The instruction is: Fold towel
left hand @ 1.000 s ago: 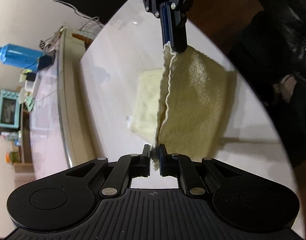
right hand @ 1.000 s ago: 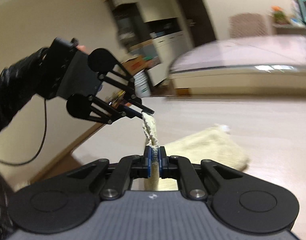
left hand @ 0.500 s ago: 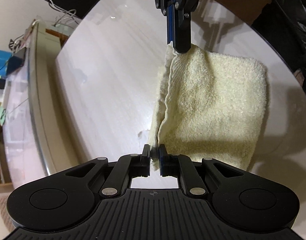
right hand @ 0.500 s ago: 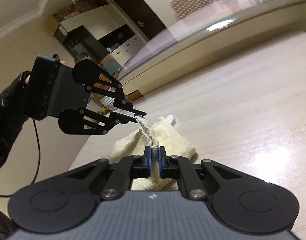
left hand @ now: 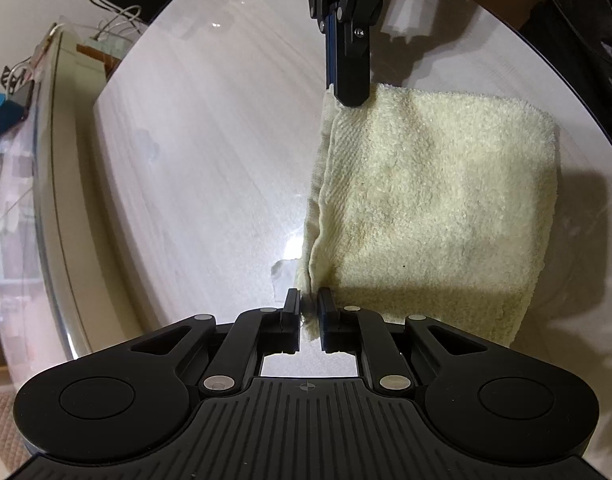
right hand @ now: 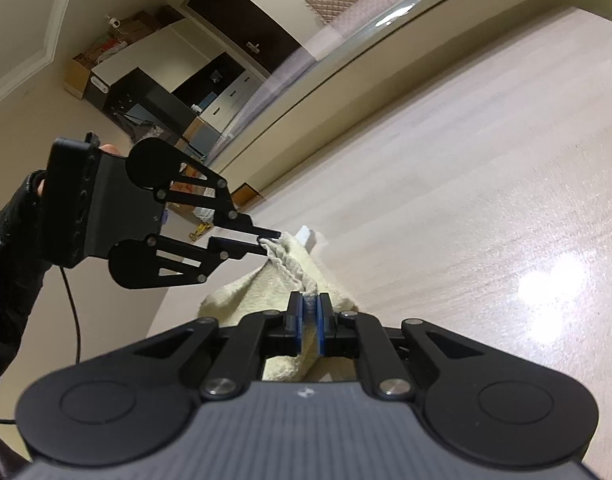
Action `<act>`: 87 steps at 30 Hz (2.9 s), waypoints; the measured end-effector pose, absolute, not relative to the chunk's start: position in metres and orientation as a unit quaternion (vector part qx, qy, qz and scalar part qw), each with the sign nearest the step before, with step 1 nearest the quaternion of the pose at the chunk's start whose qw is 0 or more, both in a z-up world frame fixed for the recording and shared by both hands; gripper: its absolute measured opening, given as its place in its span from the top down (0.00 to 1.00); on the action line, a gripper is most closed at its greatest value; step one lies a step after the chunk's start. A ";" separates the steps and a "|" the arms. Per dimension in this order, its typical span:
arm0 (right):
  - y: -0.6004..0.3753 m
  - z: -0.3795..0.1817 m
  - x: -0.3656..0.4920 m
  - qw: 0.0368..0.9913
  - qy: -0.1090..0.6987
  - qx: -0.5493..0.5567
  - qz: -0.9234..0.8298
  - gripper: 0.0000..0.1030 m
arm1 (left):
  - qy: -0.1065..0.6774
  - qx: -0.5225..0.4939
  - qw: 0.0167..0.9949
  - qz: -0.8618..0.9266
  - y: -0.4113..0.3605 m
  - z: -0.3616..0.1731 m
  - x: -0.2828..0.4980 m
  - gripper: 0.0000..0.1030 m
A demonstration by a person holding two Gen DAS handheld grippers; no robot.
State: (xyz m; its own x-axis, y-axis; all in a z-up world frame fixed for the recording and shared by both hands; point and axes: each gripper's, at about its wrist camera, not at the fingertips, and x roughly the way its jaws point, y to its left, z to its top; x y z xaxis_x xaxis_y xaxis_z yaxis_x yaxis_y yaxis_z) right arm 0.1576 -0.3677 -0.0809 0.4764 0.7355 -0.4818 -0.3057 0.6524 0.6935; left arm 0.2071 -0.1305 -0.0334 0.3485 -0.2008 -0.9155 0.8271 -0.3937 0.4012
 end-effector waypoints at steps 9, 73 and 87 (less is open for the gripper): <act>-0.367 -0.067 0.148 0.833 0.387 0.263 0.294 0.75 | 0.250 0.639 0.539 -0.488 -0.123 -0.033 0.216 0.66; -0.218 -0.054 0.076 0.912 0.253 -0.208 0.246 0.13 | 0.359 0.196 0.883 -0.230 -0.009 -0.027 0.136 0.04; -0.252 -0.038 0.100 0.923 0.239 -0.214 0.214 0.11 | 0.352 0.157 0.898 -0.214 -0.002 -0.015 0.109 0.03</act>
State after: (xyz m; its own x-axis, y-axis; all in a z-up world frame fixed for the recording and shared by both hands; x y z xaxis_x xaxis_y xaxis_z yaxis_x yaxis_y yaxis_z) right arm 0.1001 -0.2525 -0.0375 0.7943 0.2931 -0.5321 -0.4974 0.8166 -0.2928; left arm 0.1087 -0.0023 -0.0155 0.6605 -0.2746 -0.6988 0.4949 0.8592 0.1302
